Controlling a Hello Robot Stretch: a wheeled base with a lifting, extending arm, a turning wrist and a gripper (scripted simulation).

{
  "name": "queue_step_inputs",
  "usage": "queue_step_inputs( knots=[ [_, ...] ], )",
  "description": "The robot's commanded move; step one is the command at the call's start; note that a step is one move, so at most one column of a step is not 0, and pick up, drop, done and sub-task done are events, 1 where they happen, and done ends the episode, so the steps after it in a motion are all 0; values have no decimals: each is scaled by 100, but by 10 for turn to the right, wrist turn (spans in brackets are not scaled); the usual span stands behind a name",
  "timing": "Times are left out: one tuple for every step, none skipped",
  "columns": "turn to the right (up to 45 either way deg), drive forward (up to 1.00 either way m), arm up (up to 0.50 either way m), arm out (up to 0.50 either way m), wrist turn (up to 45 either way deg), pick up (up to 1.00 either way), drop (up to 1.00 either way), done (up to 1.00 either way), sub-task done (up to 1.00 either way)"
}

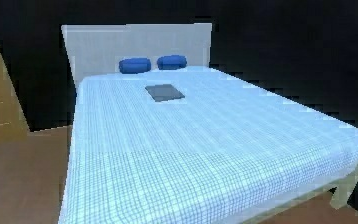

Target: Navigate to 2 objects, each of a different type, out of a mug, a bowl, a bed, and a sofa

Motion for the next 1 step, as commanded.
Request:
queue_step_inputs(
  knots=[
    [0,0,0,0,0,0,0,100,0]
  ],
)
